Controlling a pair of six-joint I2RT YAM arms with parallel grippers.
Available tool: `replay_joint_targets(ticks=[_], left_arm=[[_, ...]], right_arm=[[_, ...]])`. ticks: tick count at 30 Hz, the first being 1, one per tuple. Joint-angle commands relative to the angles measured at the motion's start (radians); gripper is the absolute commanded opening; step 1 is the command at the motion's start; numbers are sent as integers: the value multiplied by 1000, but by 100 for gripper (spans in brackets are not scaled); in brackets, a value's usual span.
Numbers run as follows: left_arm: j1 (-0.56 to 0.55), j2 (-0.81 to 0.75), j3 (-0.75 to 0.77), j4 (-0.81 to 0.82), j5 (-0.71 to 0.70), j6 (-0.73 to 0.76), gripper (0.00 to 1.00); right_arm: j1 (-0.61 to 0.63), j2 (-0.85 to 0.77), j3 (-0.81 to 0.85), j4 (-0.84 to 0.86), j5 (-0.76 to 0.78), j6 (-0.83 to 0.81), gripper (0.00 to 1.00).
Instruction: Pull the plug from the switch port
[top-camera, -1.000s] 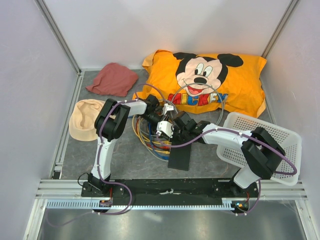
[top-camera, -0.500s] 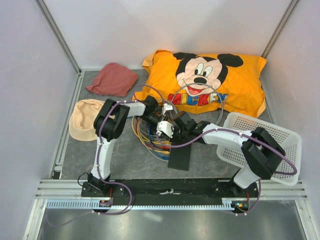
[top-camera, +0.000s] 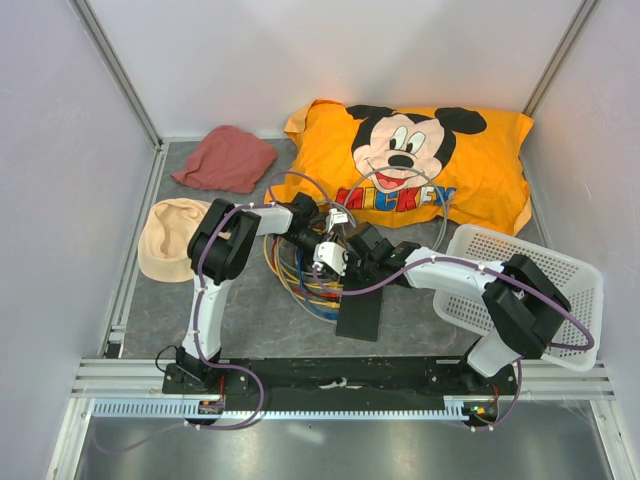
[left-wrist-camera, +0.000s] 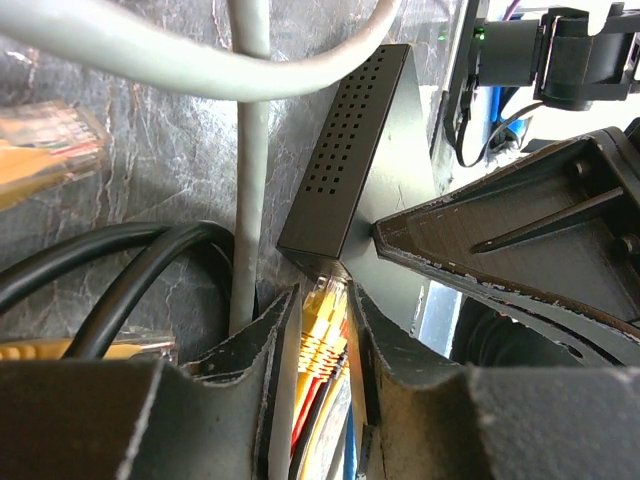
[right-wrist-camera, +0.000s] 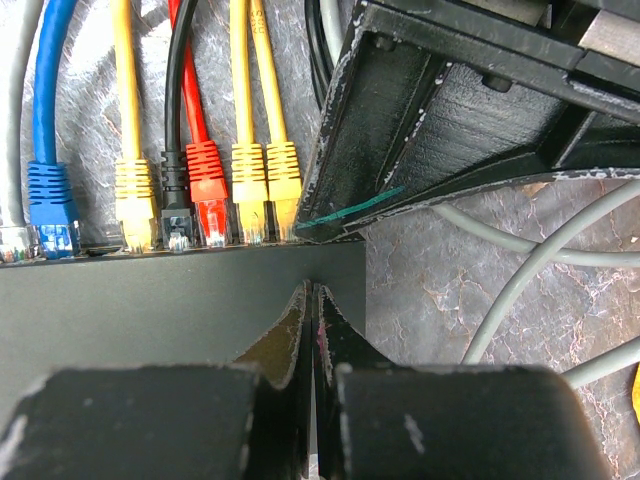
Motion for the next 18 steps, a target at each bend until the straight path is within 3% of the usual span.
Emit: replay_joint_targets(ticks=[1,8,18], left_arm=[[-58,49,-54,-9,-136,82,37],[-62,52,-48,-14,-197,86,43],[-82,60,-41,-32,-194,83,41]], right_arm=[[-1,63,-66,-115,33,-10,0],[-2,65,-64,-111,33,-10,0],[-2,65,-55,-108,42,-13,0]])
